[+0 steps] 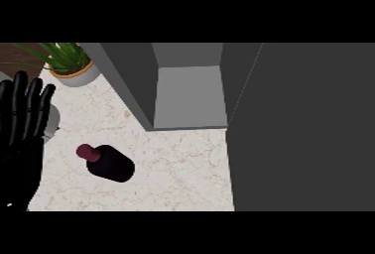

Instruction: Pick up the wine, place it into the cabinet and close the cabinet

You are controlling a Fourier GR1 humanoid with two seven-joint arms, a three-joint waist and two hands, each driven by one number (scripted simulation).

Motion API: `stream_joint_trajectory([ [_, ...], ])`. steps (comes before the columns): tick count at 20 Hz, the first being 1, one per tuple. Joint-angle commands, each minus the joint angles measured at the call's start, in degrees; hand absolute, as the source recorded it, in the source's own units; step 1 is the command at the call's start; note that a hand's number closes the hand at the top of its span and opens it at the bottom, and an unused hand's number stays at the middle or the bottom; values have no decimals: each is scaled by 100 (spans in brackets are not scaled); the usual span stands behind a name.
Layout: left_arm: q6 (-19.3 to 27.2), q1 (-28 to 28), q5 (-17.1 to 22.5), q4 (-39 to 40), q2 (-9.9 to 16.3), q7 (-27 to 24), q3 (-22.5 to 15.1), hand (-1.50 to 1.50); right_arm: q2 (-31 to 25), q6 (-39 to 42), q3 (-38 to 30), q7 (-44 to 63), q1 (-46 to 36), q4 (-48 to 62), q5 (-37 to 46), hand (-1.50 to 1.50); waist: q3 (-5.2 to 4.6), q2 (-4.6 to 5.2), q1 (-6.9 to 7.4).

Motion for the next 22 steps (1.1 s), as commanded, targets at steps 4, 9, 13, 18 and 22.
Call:
stream_joint_trajectory([
  [4, -1375, -68, 1722, 451, 309, -160, 88, -150, -214, 459, -113, -148, 422, -439, -489, -150, -75, -20, 123],
  [9, -1840, 320, 3284, 804, 151, 1135, -438, -150, -266, 1300, 681, 458, 881, -503, -1451, -150, -72, -18, 96],
  [13, -1911, 297, 4752, 371, 912, 2063, 369, -150, -686, 1442, 335, 1232, 1286, -1456, -2171, -150, -69, -50, 133],
  [18, -1354, 629, 5904, -666, 1354, 2962, 819, -150, -690, 1111, 434, 2020, 1728, -2563, -2511, -150, -68, -54, 218],
  [22, -894, 14, 6816, -615, 1885, 3464, 1552, -150, -646, 1027, 688, 2246, 1845, -2879, -2347, -150, -71, -45, 162],
])
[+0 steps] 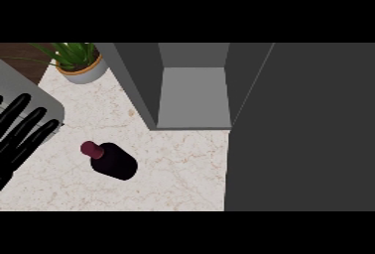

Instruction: Pick up the wine, place it into the cabinet and close the cabinet

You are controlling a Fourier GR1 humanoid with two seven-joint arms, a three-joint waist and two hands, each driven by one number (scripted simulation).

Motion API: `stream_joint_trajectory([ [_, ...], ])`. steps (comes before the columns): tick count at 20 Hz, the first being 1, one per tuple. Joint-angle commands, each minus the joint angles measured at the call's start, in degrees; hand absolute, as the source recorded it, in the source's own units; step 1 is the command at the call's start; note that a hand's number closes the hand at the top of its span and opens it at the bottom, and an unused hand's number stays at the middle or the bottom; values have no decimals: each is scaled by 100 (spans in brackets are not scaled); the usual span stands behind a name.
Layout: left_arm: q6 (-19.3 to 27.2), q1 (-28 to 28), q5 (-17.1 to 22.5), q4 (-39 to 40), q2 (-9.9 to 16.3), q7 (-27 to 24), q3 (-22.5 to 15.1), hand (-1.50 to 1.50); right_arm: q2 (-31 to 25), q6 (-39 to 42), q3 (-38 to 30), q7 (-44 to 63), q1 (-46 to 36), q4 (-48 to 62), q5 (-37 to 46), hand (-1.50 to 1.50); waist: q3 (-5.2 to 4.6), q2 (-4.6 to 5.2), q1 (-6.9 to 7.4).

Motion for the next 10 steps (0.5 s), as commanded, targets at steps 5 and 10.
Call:
stream_joint_trajectory([
  [5, 465, -82, 1087, -365, 456, 677, 767, -150, -43, -428, 39, 1017, 160, -1510, -565, -150, -6, 6, -2],
  [10, 925, 13, 1659, -895, 750, 1050, 1331, -150, -130, -227, -45, 889, 439, -1470, -688, -150, 2, -12, -8],
])
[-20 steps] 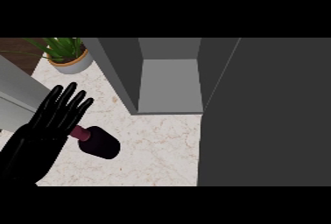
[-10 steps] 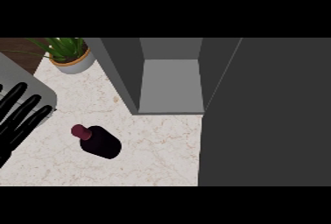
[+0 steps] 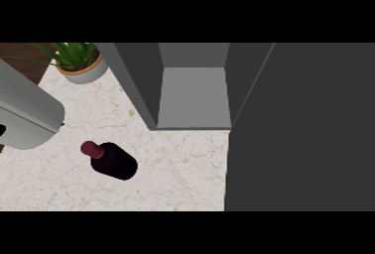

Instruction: Pick up the wine, place it into the cabinet and close the cabinet

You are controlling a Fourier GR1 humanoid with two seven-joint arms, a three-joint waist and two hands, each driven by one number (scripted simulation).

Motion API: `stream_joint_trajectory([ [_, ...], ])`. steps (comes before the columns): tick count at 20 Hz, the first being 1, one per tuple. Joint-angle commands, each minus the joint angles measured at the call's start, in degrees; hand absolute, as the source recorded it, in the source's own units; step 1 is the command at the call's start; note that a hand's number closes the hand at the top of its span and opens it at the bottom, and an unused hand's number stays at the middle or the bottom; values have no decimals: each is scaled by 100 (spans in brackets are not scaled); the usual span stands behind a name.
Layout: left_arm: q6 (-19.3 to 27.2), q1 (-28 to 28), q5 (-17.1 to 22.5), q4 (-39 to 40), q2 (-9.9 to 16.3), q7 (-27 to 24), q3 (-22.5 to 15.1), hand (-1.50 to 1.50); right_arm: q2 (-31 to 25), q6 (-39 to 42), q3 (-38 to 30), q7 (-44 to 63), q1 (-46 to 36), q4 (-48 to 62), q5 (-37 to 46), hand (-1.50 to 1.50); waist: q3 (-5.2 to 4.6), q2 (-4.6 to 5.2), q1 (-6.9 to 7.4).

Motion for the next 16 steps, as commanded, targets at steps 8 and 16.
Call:
stream_joint_trajectory([
  [8, 284, -232, 772, 249, 442, 421, 932, -150, 28, -525, 161, 817, -98, -1367, -346, -150, -3, 11, -4],
  [16, -62, -211, 64, 420, 4, 53, 725, -150, -123, -363, -29, 730, 60, -1380, -587, -150, 3, 24, -100],
])
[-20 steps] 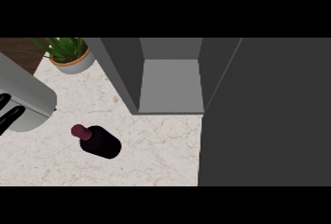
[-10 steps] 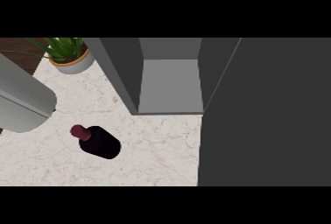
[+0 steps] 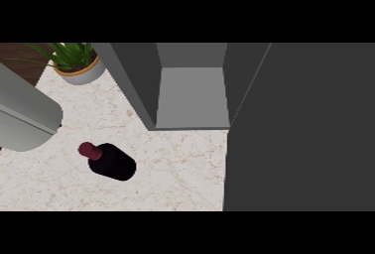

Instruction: Pick up the wine, place it into the cabinet and close the cabinet

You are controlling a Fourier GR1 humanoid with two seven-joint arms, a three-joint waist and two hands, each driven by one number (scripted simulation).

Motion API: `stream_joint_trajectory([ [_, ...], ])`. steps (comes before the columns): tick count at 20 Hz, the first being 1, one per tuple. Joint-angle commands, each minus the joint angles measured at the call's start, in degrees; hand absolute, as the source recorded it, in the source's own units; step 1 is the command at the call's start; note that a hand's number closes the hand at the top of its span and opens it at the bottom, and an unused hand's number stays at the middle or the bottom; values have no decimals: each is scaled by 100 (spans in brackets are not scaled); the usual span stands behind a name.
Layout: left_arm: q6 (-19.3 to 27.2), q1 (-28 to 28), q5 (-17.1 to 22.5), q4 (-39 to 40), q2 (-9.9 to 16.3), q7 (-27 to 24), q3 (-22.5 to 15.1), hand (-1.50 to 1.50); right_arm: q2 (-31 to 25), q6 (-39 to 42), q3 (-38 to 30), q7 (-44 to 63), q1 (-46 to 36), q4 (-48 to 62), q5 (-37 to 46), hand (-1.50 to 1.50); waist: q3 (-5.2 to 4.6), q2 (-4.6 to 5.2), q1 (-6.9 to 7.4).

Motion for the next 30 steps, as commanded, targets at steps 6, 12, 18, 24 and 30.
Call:
stream_joint_trajectory([
  [6, -480, 159, -761, 508, -171, -169, 3, -150, -95, -61, -217, 476, 450, -1306, -738, -150, 3, 11, -18],
  [12, -1251, 10, -1617, 1322, -456, -564, -475, -150, 46, 116, -96, 115, 636, -1059, -652, -150, 2, 23, -64],
  [18, -1527, -176, -2603, 1825, -889, -985, -1050, -150, -57, 326, -541, 23, 707, -958, -1012, -150, 6, 23, -54],
  [24, -2253, -153, -3561, 2987, -1250, -1900, -1165, -150, 131, 129, -264, 195, 514, -1012, -800, -150, -6, 33, -23],
  [30, -2267, -261, -4765, 3787, -1369, -3046, -1051, -150, 110, 487, -346, -219, 871, -875, -752, -150, 1, 19, -27],
])
